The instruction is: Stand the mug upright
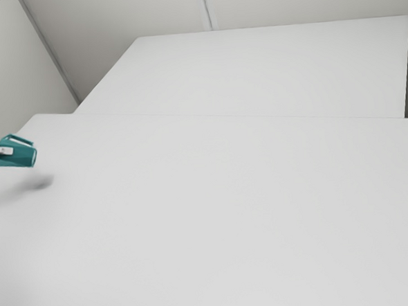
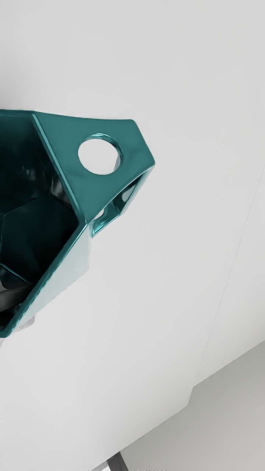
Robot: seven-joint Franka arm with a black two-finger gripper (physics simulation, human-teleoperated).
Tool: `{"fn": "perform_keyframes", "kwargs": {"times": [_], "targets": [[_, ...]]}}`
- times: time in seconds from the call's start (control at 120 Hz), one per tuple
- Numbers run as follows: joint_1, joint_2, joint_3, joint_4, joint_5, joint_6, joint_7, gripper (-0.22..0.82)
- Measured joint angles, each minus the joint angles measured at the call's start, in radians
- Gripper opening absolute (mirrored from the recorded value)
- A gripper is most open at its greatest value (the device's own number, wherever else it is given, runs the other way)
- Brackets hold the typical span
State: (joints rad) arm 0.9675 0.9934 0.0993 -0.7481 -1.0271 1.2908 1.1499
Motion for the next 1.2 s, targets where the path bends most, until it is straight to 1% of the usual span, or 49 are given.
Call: {"fn": "perform_keyframes", "kwargs": {"times": [0.067, 0.133, 0.183, 0.267, 0.342, 0.383, 0.5, 0.625, 0.725, 0.833, 1.042, 1.2], "targets": [[-0.011, -0.091, -0.004, -0.093, 0.07, -0.001, -0.007, -0.18], [-0.05, -0.206, -0.011, -0.212, 0.159, 0.016, -0.014, -0.18], [-0.1, -0.282, -0.014, -0.276, 0.236, 0.034, -0.021, -0.18], [-0.198, -0.372, -0.023, -0.338, 0.368, 0.068, -0.043, -0.18], [-0.276, -0.489, -0.028, -0.473, 0.454, 0.124, -0.063, -0.18], [-0.315, -0.533, -0.028, -0.52, 0.499, 0.153, -0.076, -0.18], [-0.443, -0.598, -0.029, -0.579, 0.625, 0.224, -0.12, -0.18], [-0.584, -0.716, -0.027, -0.733, 0.721, 0.317, -0.18, -0.18], [-0.667, -0.796, -0.026, -0.867, 0.768, 0.405, -0.231, -0.18], [-0.728, -0.825, -0.025, -0.933, 0.795, 0.485, -0.287, -0.18], [-0.82, -0.944, -0.028, -1.155, 0.832, 0.659, -0.402, -0.18], [-0.876, -1.016, -0.029, -1.288, 0.887, 0.766, -0.496, -0.18]]}}
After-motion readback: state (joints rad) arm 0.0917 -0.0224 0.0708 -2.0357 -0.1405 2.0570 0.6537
